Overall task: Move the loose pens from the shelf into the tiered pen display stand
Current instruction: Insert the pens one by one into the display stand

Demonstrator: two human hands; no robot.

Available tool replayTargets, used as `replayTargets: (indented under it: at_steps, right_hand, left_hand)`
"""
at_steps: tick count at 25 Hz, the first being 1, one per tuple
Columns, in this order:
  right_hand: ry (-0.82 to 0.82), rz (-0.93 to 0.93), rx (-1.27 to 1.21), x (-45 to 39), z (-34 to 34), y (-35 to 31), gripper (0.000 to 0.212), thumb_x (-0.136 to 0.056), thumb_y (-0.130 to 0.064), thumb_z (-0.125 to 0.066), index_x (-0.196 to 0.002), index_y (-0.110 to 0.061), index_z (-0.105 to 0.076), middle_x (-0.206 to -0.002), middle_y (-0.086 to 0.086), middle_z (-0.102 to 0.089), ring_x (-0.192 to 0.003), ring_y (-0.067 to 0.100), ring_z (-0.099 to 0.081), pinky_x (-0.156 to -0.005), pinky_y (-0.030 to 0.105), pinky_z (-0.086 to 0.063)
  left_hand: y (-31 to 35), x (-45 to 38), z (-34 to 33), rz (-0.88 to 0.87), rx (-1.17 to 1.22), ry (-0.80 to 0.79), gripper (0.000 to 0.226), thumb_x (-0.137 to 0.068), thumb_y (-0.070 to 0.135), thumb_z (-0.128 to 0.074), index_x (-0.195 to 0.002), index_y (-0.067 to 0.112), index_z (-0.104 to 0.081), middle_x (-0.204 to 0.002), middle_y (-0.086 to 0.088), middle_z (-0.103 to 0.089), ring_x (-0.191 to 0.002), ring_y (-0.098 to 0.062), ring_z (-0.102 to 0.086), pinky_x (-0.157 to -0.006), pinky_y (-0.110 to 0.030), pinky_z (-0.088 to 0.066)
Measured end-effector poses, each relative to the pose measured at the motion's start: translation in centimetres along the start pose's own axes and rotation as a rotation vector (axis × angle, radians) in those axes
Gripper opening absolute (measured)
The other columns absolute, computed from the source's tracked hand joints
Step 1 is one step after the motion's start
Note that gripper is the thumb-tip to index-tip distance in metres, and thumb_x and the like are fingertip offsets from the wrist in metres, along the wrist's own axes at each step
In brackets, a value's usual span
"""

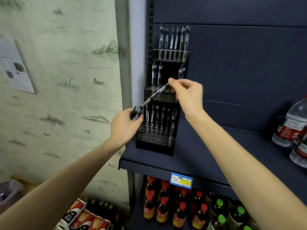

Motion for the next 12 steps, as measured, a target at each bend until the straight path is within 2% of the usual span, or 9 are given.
replayTargets:
  at_steps: [2,4,6,8,12]
  right_hand:
    - [0.026,0.052,0.135,-0.8,1.6,-0.5,0.024,-0.087,-0.041,-0.077,-0.071,-0.023,-0.076,-0.058,-0.009,-0.064,-0.054,0.003,-0.054,-0.064,0.026,-0.048]
    - [0.011,0.077,0.306,-0.5,1.8,-0.5,0.025,-0.086,-0.044,-0.076,-0.070,-0.025,-0.073,-0.057,-0.012,-0.063,-0.055,0.003,-0.055,-0.064,0.027,-0.050]
    - [0.003,0.087,0.460,0.0,1.5,-0.2,0.023,-0.087,-0.044,-0.073,-0.073,-0.027,-0.071,-0.061,-0.013,-0.065,-0.059,0.002,-0.058,-0.062,0.026,-0.047]
    - [0.013,0.104,0.534,0.3,1.4,0.2,0.022,-0.089,-0.044,-0.071,-0.076,-0.026,-0.072,-0.064,-0.012,-0.067,-0.061,0.003,-0.061,-0.059,0.025,-0.044]
    - [-0.009,0.082,0.565,0.3,1.6,1.4,0.021,-0.090,-0.043,-0.072,-0.077,-0.027,-0.073,-0.066,-0.012,-0.068,-0.064,0.003,-0.062,-0.061,0.025,-0.044]
  left_hand:
    - [-1.2,0.1,0.2,0.088,0.208,0.045,0.044,-0.094,0.042,-0.064,-0.061,0.021,-0.043,-0.053,0.007,-0.048,-0.059,-0.024,-0.047,-0.057,-0.035,-0.033]
    - [-1.3,-0.2,-0.2,0.100,0.308,0.039,0.047,-0.094,0.052,-0.058,-0.064,0.020,-0.043,-0.056,0.004,-0.051,-0.060,-0.026,-0.048,-0.061,-0.040,-0.039]
    - [0.1,-0.5,-0.2,0.071,0.337,0.028,0.049,-0.095,0.058,-0.056,-0.068,0.019,-0.047,-0.062,-0.007,-0.056,-0.063,-0.031,-0.055,-0.063,-0.044,-0.046]
    - [1.0,-1.0,-0.2,0.055,0.413,0.022,0.050,-0.094,0.062,-0.056,-0.073,0.017,-0.051,-0.064,-0.012,-0.059,-0.059,-0.033,-0.058,-0.059,-0.048,-0.050]
    - [2.1,-1.2,-0.9,0.044,0.637,-0.041,0.036,-0.102,0.043,-0.061,-0.076,0.019,-0.051,-0.051,0.007,-0.048,-0.044,-0.017,-0.044,-0.049,-0.033,-0.040]
Point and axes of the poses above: each hand's wrist, its own x-axis away from the middle knuckle, its own z-axis out of the back of the hand, y = z × x, the point moved 8 cm from there along -x, towards the middle knuckle
